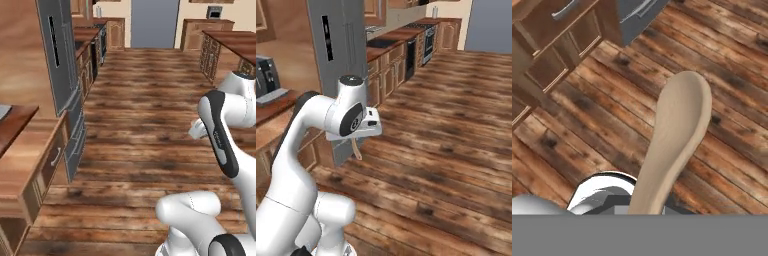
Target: Organize the utensils by type. Pick up the wooden spoons from the counter and place them in the open cabinet. Then pick up the metallic utensils from the counter and place them in the open drawer.
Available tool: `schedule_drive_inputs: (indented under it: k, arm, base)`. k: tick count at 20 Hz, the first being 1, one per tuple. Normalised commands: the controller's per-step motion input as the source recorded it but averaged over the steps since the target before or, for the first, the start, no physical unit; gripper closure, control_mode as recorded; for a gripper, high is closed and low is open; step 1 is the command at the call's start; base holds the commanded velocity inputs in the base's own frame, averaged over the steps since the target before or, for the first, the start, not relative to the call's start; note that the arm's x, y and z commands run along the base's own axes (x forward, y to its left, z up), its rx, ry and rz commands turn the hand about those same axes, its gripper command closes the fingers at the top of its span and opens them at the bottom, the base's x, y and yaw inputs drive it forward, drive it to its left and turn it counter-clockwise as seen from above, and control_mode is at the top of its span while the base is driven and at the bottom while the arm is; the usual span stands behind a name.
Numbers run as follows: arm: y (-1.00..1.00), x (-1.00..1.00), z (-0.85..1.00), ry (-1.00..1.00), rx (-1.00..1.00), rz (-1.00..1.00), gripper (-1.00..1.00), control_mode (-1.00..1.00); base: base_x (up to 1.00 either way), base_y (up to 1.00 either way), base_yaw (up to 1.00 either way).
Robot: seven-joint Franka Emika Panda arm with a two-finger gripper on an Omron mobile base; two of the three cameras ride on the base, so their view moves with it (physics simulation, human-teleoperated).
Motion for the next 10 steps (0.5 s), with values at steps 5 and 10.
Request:
schedule_drive_inputs:
  k: [5,10]
  arm:
    - [0.0,0.0,0.0,0.0,0.0,0.0,1.0,1.0]
    - [0.0,0.0,0.0,0.0,0.0,0.0,1.0,1.0]
  base:
    - [0.05,-0.16,-0.91]
    - [0.44,-0.09,-0.66]
